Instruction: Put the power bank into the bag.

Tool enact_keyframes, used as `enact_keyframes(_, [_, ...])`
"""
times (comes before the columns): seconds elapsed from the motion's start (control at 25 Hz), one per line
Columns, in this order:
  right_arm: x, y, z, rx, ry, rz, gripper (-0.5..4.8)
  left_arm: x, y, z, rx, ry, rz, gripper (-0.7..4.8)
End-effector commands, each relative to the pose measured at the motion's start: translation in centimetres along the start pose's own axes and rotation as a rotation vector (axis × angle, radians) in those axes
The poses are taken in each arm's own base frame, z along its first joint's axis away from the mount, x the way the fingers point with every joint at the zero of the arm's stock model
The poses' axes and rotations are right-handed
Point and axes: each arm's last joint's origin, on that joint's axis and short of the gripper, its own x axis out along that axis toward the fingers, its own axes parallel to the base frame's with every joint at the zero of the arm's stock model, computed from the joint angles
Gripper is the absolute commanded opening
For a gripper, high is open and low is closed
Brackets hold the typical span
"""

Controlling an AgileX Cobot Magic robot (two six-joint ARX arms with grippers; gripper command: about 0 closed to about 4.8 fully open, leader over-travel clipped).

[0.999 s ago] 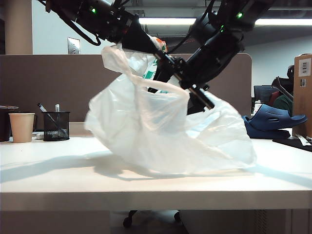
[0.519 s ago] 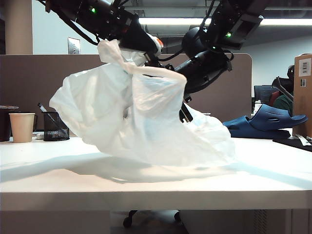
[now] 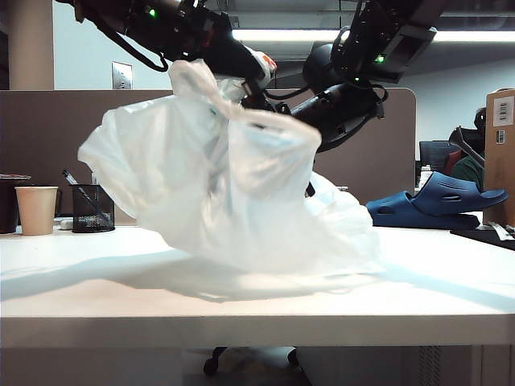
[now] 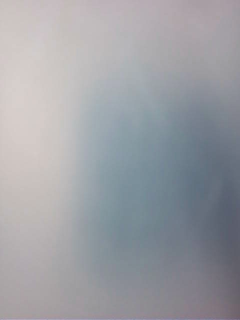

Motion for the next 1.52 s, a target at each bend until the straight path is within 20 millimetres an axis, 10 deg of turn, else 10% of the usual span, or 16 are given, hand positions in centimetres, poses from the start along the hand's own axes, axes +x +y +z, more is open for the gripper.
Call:
enact_keyframes(0.04, [0.0,-0.1,0.5,-0.035,-0.059,-0.096,1.03,-0.1,0.0,0.3,0.011,-0.013,0.002,-0.06])
enact_keyframes(1.0, [4.1,-1.8,-3.4,0.077,0.144,-0.394,1.11,0.5,0.7,-1.1,0.028,0.169,0.195,-0.06])
enact_keyframes(1.2, [4.0,-1.8,-3.4,0.093,0.145,-0.39,3.56,0.5,0.6,-1.1,0.025,0.172,0.193,0.0])
enact_keyframes(1.52, [1.5,0.3,-2.0,0.058,0.08,-0.359,3.73,0.4,0.7,-1.1,0.027,0.175,0.2,0.94])
